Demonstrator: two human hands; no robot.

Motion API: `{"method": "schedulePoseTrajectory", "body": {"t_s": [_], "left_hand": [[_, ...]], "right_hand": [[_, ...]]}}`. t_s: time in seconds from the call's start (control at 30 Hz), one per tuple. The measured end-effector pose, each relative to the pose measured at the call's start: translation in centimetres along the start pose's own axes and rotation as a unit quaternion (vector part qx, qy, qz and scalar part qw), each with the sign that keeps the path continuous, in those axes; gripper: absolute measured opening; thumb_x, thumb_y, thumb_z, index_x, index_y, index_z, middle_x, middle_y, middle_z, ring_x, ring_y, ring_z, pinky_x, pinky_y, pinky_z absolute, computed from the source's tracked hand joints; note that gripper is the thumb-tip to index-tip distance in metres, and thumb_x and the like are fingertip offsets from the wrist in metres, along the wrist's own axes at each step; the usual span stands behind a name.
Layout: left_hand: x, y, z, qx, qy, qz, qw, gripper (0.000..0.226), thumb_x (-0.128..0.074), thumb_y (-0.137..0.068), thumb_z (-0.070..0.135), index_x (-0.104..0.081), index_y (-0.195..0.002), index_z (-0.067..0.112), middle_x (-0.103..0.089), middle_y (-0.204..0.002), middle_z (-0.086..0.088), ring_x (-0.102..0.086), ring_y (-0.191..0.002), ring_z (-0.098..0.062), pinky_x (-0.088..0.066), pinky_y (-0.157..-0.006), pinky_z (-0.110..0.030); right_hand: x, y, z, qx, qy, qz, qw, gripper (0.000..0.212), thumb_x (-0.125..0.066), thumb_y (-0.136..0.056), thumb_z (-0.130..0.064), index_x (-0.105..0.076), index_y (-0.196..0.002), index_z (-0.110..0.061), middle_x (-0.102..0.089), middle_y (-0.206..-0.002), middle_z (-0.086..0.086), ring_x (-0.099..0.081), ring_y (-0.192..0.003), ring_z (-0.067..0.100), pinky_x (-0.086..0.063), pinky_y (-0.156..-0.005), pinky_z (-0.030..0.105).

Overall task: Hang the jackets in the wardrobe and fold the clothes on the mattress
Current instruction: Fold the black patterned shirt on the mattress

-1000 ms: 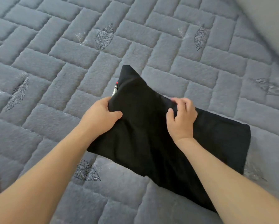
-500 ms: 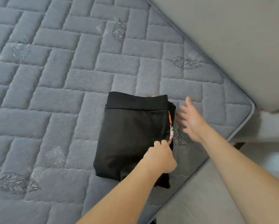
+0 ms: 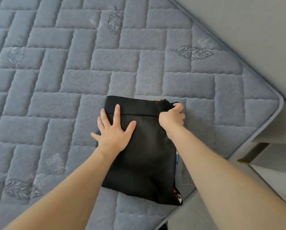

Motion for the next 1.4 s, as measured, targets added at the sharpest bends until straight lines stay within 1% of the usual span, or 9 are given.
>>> {"method": "schedulePoseTrajectory", "body": {"t_s": [0.27, 0.47, 0.63, 0.8, 0.93, 1.03, 1.17, 1.27, 1.4], "left_hand": [[-6.2, -3.0, -0.7, -0.021, -0.042, 0.124, 0.991, 0.085, -0.006, -0.085, 0.082, 0.024, -0.151, 0.037, 0.018, -0.16, -0.018, 0.014, -0.149, -0.037, -0.001, -0.11, -0.075], [-7.1, -3.5, -0.8, -0.046, -0.04, 0.178, 0.982, 0.089, -0.028, -0.087, 0.073, 0.004, -0.158, 0.03, 0.007, -0.161, -0.025, 0.005, -0.15, -0.041, -0.002, -0.113, -0.071], [-7.0, -3.8, -0.9, -0.053, -0.029, 0.18, 0.982, 0.088, -0.025, -0.087, 0.076, 0.008, -0.157, 0.033, 0.009, -0.161, -0.023, 0.006, -0.15, -0.041, -0.002, -0.114, -0.07], [-5.0, -2.6, -0.4, -0.049, -0.03, 0.136, 0.989, 0.087, -0.017, -0.087, 0.078, 0.015, -0.155, 0.034, 0.018, -0.161, -0.02, 0.015, -0.149, -0.039, 0.002, -0.113, -0.072], [-4.9, 4.3, 1.9, -0.26, -0.021, 0.153, 0.953, 0.083, -0.022, -0.091, 0.078, -0.002, -0.158, 0.035, 0.005, -0.166, -0.008, 0.011, -0.152, -0.034, 0.013, -0.11, -0.073], [-10.8, 12.8, -0.1, -0.381, -0.142, 0.059, 0.912, 0.091, -0.026, -0.084, 0.086, -0.014, -0.158, 0.034, -0.004, -0.167, -0.005, 0.006, -0.153, -0.031, 0.005, -0.108, -0.077], [-15.3, 13.2, -4.4, -0.323, -0.287, -0.067, 0.899, 0.121, -0.023, -0.06, 0.099, 0.042, -0.139, 0.034, 0.046, -0.151, -0.001, 0.048, -0.136, -0.024, 0.023, -0.101, -0.077], [-14.4, 13.4, -3.7, -0.333, -0.314, -0.115, 0.882, 0.128, -0.025, -0.055, 0.099, 0.051, -0.133, 0.032, 0.061, -0.138, -0.004, 0.054, -0.13, -0.027, 0.031, -0.094, -0.076], [-8.3, 12.8, -2.8, -0.365, -0.196, -0.223, 0.882, 0.096, -0.033, -0.065, 0.082, -0.008, -0.152, 0.05, 0.022, -0.159, 0.01, 0.024, -0.147, -0.019, 0.011, -0.112, -0.064]], "right_hand": [[-2.0, -3.2, 3.6, 0.191, 0.038, 0.209, 0.958, 0.084, -0.035, -0.081, -0.072, -0.037, -0.144, -0.017, -0.052, -0.125, 0.011, -0.056, -0.109, 0.031, -0.046, -0.086, 0.043], [-2.6, -5.0, 4.3, 0.206, 0.066, 0.257, 0.942, 0.06, -0.031, -0.094, -0.063, -0.051, -0.122, -0.014, -0.06, -0.118, 0.004, -0.06, -0.104, 0.029, -0.044, -0.076, 0.039], [-1.7, -5.4, 3.8, 0.21, 0.093, 0.219, 0.949, 0.052, -0.033, -0.096, -0.062, -0.048, -0.113, -0.015, -0.061, -0.115, 0.002, -0.06, -0.1, 0.028, -0.036, -0.071, 0.036], [0.4, -5.0, 2.8, 0.111, -0.02, 0.015, 0.994, 0.064, -0.042, -0.095, -0.063, -0.036, -0.132, -0.012, -0.053, -0.13, 0.007, -0.054, -0.108, 0.027, -0.042, -0.086, 0.038], [2.4, -3.5, 2.3, 0.027, -0.092, -0.042, 0.995, 0.08, -0.046, -0.095, -0.061, -0.019, -0.151, -0.011, -0.035, -0.151, 0.009, -0.041, -0.133, 0.03, -0.038, -0.105, 0.04], [3.3, -2.5, 5.2, -0.038, -0.125, -0.01, 0.991, 0.078, -0.046, -0.094, -0.061, -0.023, -0.149, -0.011, -0.037, -0.147, 0.012, -0.044, -0.128, 0.036, -0.04, -0.107, 0.049], [3.1, -1.6, 7.8, -0.064, -0.189, 0.03, 0.98, 0.069, -0.049, -0.092, -0.063, -0.031, -0.136, -0.014, -0.043, -0.135, 0.007, -0.047, -0.121, 0.031, -0.042, -0.105, 0.048], [3.2, -0.6, 7.8, -0.054, -0.232, 0.057, 0.97, 0.066, -0.058, -0.087, -0.063, -0.035, -0.128, -0.016, -0.044, -0.136, 0.009, -0.046, -0.124, 0.032, -0.039, -0.107, 0.043], [2.6, 3.5, 9.7, -0.053, -0.251, 0.037, 0.966, 0.086, -0.067, -0.079, -0.065, -0.029, -0.142, -0.018, -0.046, -0.13, 0.003, -0.047, -0.109, 0.029, -0.042, -0.093, 0.043]]}}
Point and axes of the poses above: each hand's wrist, its own y-axis away from the middle knuckle, its own x-axis out of the back of the hand, z = x × y, the point moved 3 cm from there along -y, towards the middle knuckle
